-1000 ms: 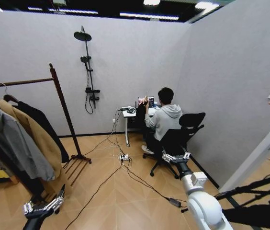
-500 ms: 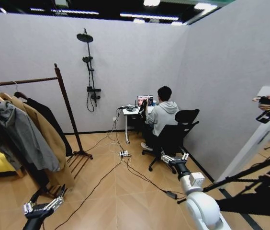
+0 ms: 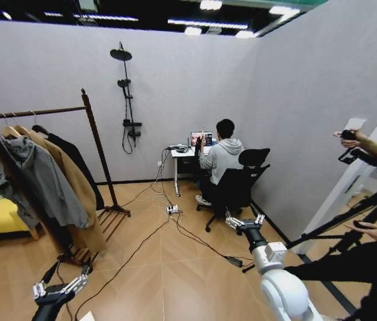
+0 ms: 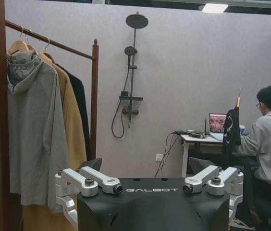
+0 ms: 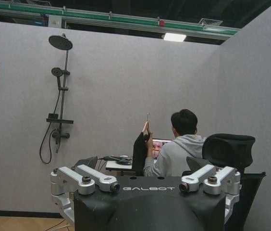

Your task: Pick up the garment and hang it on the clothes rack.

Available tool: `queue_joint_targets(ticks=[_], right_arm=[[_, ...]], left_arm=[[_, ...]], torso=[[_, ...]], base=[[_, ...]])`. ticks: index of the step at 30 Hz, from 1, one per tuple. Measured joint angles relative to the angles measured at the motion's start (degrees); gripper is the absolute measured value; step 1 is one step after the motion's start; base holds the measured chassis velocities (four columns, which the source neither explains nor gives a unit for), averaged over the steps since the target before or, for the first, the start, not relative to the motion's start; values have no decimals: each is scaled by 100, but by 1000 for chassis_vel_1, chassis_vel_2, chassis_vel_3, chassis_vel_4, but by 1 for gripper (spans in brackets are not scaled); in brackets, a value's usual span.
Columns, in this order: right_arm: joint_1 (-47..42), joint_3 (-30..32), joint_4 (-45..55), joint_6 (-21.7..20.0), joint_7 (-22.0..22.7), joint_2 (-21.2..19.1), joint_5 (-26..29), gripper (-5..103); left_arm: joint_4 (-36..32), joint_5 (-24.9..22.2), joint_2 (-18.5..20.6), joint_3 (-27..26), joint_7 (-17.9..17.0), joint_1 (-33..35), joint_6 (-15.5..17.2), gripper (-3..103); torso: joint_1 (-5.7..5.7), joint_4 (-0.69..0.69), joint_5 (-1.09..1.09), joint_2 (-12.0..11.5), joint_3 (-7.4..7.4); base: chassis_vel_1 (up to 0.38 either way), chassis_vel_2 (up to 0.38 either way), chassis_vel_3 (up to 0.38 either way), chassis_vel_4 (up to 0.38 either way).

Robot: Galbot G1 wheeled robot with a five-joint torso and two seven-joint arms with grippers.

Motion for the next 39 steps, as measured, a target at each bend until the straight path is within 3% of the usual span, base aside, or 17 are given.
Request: queue_joint_targets(ticks=[21,30,33,36,38,39], right_arm=[[-74,27,-61,61,-94,33,176,100],[-730,375,-158,55,-484,486,654,100],[-1088,539,-411,208,-646,716,469,100],[-1673,1000,-1091,870,-1162,1133,-180,100],[-1855,1119,-1465,1371,-1248,1202,-327,100],[-1855,1119,-1465,1371,-1248,1202,-327,100]], left_arm=[[0,0,0,0,-2,1,0,100],[0,0,0,0,-1,0,0,100],[0,0,0,0,-2,0,0,100],[0,0,0,0,-2,0,0,100],[0,0,0,0,-2,0,0,100],[0,0,0,0,-2,0,0,100]], torso=[[0,0,1,0,0],[2,0,0,0,0],[0,-1,2,0,0],[0,-3,2,0,0],[0,-3,2,0,0],[0,-3,2,0,0]], base=[[87,-91,-80,89],[0,0,0,0],[0,0,0,0],[0,0,0,0],[0,0,0,0],[0,0,0,0]])
